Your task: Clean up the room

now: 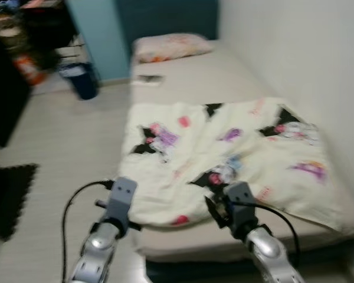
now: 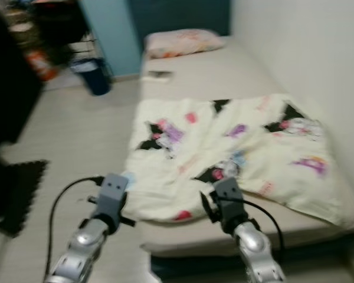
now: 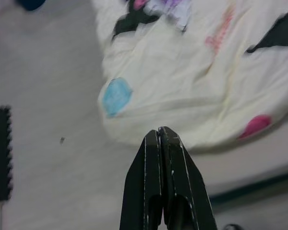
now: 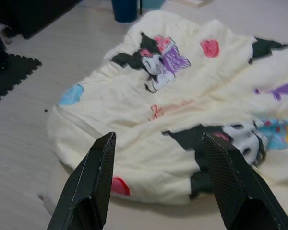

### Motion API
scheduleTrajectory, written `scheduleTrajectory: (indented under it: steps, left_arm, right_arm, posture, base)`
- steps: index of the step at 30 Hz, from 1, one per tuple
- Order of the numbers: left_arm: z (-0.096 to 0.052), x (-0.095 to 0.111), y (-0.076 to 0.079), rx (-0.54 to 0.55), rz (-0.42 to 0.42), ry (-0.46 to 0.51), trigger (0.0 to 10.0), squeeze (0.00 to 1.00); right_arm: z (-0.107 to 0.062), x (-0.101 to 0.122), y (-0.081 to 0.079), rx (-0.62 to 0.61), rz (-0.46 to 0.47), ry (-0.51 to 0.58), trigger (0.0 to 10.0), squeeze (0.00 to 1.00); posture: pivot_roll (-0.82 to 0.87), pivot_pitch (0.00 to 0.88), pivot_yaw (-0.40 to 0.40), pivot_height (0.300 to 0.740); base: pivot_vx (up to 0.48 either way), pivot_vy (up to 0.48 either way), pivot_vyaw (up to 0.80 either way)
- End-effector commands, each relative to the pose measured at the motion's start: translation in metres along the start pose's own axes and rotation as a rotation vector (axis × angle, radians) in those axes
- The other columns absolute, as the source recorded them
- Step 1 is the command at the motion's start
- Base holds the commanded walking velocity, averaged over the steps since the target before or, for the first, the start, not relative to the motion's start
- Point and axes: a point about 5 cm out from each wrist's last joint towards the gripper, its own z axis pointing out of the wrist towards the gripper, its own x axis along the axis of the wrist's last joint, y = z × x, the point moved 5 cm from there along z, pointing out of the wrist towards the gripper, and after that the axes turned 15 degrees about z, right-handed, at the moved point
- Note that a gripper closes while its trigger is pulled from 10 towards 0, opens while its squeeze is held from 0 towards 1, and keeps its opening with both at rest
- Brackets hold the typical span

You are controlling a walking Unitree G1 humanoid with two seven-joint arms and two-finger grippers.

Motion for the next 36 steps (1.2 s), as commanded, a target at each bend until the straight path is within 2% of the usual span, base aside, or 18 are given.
scheduleTrajectory:
  steps: [1,6,36]
  left_arm:
    - [-0.0022,-0.0085,-0.0015,-0.005,0.011,-0.028,10.0,0.0]
    - [-0.0014,-0.008,-0.0022,-0.003,0.012,-0.033,10.0,0.0]
    - [0.0025,-0.0081,-0.0107,0.035,-0.018,-0.048,10.0,0.0]
  right_arm:
    - [-0.0014,-0.0046,-0.002,-0.004,0.023,-0.003,10.0,0.0]
    - [-0.0011,-0.0049,0.0024,-0.033,0.044,-0.002,10.0,0.0]
    - [-0.0015,-0.0027,0.0002,-0.019,0.041,0.003,10.0,0.0]
  posture:
    - [-0.09,0.146,0.07,0.74]
    - [-0.09,0.148,0.071,0.74]
    - [-0.1,0.166,0.063,0.74]
  base:
    - [0.0,0.0,0.0]
    - [0.0,0.0,0.0]
    - [0.0,-0.48,0.0]
